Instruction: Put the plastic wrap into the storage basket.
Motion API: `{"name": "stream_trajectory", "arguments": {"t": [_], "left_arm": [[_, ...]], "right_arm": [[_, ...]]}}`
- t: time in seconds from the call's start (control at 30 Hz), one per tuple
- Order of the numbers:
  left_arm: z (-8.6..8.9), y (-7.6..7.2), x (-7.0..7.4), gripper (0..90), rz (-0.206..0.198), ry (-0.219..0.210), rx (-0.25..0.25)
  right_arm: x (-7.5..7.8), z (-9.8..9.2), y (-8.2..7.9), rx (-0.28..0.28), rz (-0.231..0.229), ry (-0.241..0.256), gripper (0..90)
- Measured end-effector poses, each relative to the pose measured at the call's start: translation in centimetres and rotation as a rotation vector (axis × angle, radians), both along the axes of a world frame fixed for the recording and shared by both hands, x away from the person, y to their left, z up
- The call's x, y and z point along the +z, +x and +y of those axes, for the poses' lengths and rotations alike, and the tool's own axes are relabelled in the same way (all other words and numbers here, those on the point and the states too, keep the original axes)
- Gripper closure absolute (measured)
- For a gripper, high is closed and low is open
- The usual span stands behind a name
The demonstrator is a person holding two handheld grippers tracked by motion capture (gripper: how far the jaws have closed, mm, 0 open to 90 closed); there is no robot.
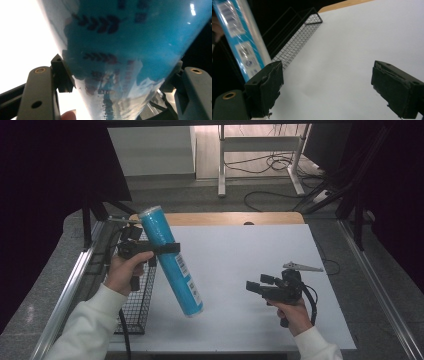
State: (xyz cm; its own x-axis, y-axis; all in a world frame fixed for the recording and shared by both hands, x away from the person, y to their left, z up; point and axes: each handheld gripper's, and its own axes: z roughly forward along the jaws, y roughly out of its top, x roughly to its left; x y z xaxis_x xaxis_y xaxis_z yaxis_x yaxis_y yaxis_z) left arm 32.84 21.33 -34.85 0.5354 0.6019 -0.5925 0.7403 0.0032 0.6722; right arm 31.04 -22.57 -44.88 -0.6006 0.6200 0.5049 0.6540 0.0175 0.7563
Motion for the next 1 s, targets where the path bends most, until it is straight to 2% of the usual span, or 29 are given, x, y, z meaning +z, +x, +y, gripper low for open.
{"name": "stream_trajectory", "arguments": {"t": [0.07,0.33,0.67,1.0], "left_arm": [[0.3,-0.1,0.1,31.7,0.000,-0.002,0.003],[3.5,-0.7,1.1,31.7,-0.009,-0.001,0.052],[6.2,-1.3,2.1,31.7,-0.016,0.003,0.086],[8.3,-1.8,2.4,31.7,-0.012,-0.001,0.115]], "right_arm": [[-0.1,0.0,0.0,-0.002,-0.004,-0.014,11.1],[-0.4,-0.4,0.0,-0.024,0.007,-0.042,11.1],[-0.5,-0.7,0.1,-0.034,0.015,-0.048,11.1],[-0.6,-0.9,0.1,-0.041,0.019,-0.052,11.1]]}}
